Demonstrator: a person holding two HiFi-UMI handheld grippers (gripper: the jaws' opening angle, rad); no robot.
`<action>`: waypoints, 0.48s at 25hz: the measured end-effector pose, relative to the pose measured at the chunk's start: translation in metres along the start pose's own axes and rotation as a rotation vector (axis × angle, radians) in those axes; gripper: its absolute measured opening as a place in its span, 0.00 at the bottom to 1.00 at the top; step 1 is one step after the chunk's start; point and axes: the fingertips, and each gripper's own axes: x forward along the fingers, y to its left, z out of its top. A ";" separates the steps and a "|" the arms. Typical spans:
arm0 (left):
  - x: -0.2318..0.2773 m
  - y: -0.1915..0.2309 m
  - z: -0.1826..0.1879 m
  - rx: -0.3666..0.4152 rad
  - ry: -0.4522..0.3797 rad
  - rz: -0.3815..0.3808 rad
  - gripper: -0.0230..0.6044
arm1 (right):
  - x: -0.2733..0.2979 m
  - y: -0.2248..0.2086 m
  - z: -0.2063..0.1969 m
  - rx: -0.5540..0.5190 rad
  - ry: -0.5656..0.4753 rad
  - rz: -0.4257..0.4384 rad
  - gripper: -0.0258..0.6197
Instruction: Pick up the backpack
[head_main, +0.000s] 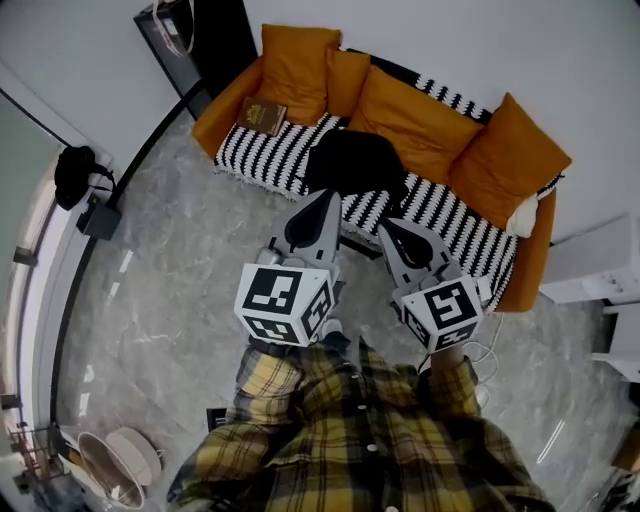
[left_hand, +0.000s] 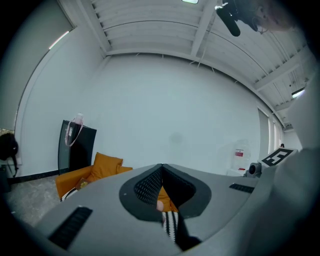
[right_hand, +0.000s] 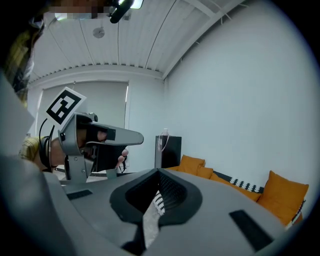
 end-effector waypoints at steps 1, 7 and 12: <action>0.005 0.005 0.000 0.002 0.002 -0.003 0.07 | 0.006 -0.003 0.000 -0.001 0.002 -0.004 0.06; 0.014 0.039 0.002 0.010 0.020 0.010 0.07 | 0.034 -0.015 -0.001 0.026 0.012 -0.033 0.06; 0.009 0.057 -0.006 -0.005 0.040 0.026 0.07 | 0.046 -0.013 -0.007 0.040 0.031 -0.035 0.06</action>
